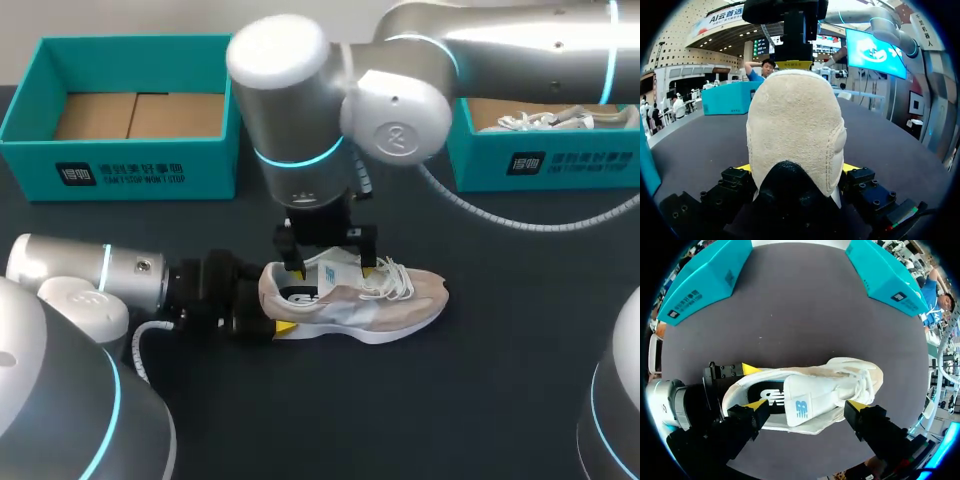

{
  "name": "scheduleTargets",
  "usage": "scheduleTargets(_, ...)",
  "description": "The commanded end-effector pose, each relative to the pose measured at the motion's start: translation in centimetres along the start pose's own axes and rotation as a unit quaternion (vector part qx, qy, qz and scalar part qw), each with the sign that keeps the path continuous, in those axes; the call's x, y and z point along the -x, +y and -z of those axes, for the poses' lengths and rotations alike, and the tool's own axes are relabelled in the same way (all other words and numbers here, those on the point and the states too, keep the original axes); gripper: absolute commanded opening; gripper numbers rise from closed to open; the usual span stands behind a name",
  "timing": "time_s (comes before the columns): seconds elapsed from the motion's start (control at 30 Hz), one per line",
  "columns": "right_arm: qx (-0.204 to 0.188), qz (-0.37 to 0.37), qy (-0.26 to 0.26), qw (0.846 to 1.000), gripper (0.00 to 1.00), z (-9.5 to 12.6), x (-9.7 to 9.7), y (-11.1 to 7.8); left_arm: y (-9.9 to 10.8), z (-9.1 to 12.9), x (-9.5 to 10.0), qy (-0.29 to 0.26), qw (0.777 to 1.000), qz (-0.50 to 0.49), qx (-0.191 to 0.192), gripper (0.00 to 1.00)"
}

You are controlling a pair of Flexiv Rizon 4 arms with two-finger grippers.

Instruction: Take the shoe out of the shoebox, open the shoe tongue, remove and reinsert the insole, then place the shoe into the shoebox

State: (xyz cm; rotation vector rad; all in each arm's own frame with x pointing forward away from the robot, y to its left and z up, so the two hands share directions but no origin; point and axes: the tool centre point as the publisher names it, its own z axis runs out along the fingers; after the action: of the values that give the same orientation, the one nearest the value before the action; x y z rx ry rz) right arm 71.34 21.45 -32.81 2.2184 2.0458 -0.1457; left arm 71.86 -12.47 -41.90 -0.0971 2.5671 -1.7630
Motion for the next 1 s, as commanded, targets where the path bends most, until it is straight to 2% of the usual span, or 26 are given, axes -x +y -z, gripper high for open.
scheduleTargets(0.03,0.000,-0.014,-0.135,0.991,1.00,-0.8,-2.4,-0.6,0.4,0.1,0.0,0.001,1.000,0.000,0.001,0.00)
scheduleTargets(0.13,0.002,-0.028,-0.161,0.987,1.00,-1.2,-2.0,-0.7,0.4,0.1,0.0,0.001,1.000,0.000,0.001,0.00)
scheduleTargets(0.63,-0.007,-0.059,-0.194,0.979,1.00,-3.2,0.7,-0.8,0.4,0.1,0.0,0.001,1.000,0.000,0.001,0.00)
scheduleTargets(0.83,-0.008,-0.075,-0.211,0.975,1.00,-3.1,2.0,-0.6,0.4,0.1,0.0,0.001,1.000,0.000,0.001,0.00)
scheduleTargets(1.0,-0.001,-0.091,-0.220,0.971,1.00,-2.3,3.4,-0.2,0.4,0.1,0.0,0.001,1.000,0.000,0.001,0.00)
